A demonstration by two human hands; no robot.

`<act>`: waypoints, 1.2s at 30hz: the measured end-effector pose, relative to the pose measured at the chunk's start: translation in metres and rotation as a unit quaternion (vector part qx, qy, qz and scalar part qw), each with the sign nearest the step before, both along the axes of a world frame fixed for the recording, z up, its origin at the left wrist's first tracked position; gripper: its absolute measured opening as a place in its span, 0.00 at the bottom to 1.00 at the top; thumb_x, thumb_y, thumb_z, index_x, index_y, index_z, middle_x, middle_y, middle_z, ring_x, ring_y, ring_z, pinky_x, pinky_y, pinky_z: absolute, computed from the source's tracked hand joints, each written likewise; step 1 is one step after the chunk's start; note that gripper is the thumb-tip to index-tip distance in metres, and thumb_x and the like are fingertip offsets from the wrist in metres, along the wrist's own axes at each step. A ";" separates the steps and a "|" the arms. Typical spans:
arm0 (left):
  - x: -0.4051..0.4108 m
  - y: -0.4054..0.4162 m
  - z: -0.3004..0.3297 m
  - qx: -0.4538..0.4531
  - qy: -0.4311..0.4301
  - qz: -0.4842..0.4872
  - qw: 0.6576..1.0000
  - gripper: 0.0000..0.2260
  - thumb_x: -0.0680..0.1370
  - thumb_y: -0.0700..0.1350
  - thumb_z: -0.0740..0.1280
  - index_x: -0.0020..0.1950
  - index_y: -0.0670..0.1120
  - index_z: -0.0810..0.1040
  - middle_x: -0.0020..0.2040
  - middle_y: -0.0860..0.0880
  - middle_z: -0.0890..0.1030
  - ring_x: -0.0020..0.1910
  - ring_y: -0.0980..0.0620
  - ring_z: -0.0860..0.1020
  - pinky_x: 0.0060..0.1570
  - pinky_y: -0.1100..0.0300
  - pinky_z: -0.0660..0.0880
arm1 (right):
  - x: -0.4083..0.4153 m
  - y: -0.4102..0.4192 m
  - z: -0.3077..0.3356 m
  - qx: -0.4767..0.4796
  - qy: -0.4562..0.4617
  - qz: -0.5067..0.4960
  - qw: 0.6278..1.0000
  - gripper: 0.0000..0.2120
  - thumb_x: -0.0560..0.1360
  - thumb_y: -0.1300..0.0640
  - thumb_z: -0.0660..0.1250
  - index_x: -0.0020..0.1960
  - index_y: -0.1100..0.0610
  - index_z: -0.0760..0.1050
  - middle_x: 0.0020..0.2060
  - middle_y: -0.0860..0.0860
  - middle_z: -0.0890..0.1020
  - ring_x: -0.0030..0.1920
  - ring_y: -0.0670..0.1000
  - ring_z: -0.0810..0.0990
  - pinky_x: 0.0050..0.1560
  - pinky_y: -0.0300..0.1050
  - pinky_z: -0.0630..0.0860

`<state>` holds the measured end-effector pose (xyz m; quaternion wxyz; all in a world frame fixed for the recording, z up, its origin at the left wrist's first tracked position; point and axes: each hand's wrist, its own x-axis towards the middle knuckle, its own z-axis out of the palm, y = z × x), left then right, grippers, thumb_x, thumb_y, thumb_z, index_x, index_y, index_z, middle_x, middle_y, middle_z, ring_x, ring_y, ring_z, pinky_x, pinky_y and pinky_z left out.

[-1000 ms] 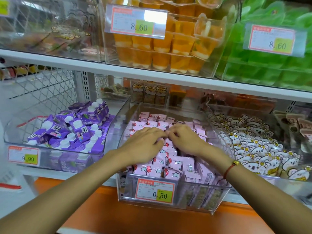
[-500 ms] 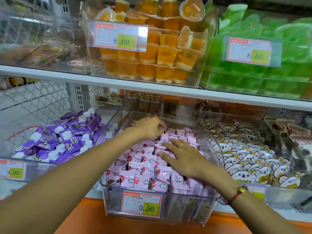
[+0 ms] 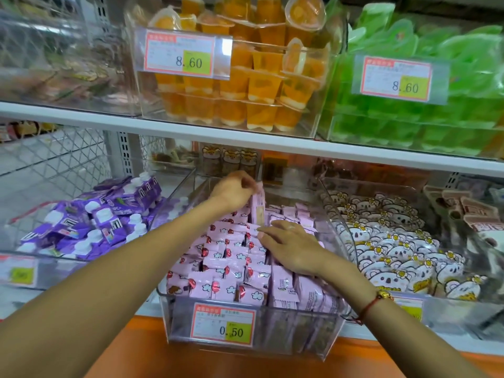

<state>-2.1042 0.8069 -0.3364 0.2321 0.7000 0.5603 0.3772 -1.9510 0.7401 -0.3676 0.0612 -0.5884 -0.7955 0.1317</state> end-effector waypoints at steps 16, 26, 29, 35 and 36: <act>-0.025 -0.115 0.012 0.027 -0.504 0.100 0.857 0.09 0.80 0.41 0.62 0.58 0.40 0.74 0.50 0.45 0.82 0.49 0.53 0.81 0.42 0.67 0.80 | -0.011 -0.019 0.022 0.178 0.338 -0.023 0.924 0.15 0.75 0.46 0.65 0.60 0.50 0.72 0.57 0.45 0.77 0.56 0.42 0.74 0.57 0.39 0.72; -0.025 -0.117 0.014 -0.077 -0.536 0.031 0.840 0.09 0.80 0.48 0.62 0.57 0.47 0.75 0.53 0.49 0.82 0.49 0.56 0.82 0.38 0.63 0.81 | -0.024 -0.034 0.048 -0.096 0.559 -0.038 0.823 0.13 0.77 0.50 0.64 0.54 0.59 0.78 0.40 0.52 0.84 0.34 0.45 0.80 0.35 0.33 0.77; -0.025 -0.116 0.014 -0.093 -0.454 -0.012 0.886 0.12 0.78 0.50 0.65 0.61 0.51 0.74 0.56 0.50 0.80 0.55 0.56 0.80 0.46 0.60 0.81 | -0.016 -0.033 0.049 -0.219 0.589 -0.038 0.777 0.14 0.77 0.48 0.63 0.52 0.57 0.78 0.37 0.51 0.83 0.34 0.47 0.80 0.37 0.36 0.78; -0.024 -0.113 0.009 -0.054 -0.415 -0.028 0.908 0.16 0.76 0.43 0.68 0.64 0.47 0.74 0.56 0.49 0.82 0.52 0.55 0.82 0.46 0.64 0.80 | -0.016 -0.033 0.045 -0.220 0.550 -0.009 0.806 0.16 0.77 0.44 0.60 0.54 0.53 0.80 0.45 0.52 0.85 0.44 0.49 0.81 0.51 0.43 0.76; -0.024 -0.112 0.009 -0.044 -0.429 -0.018 0.902 0.16 0.76 0.43 0.69 0.64 0.47 0.74 0.56 0.49 0.82 0.52 0.55 0.82 0.45 0.64 0.80 | -0.017 -0.032 0.045 -0.196 0.550 -0.010 0.812 0.17 0.77 0.44 0.60 0.56 0.53 0.79 0.47 0.52 0.84 0.46 0.50 0.81 0.52 0.43 0.76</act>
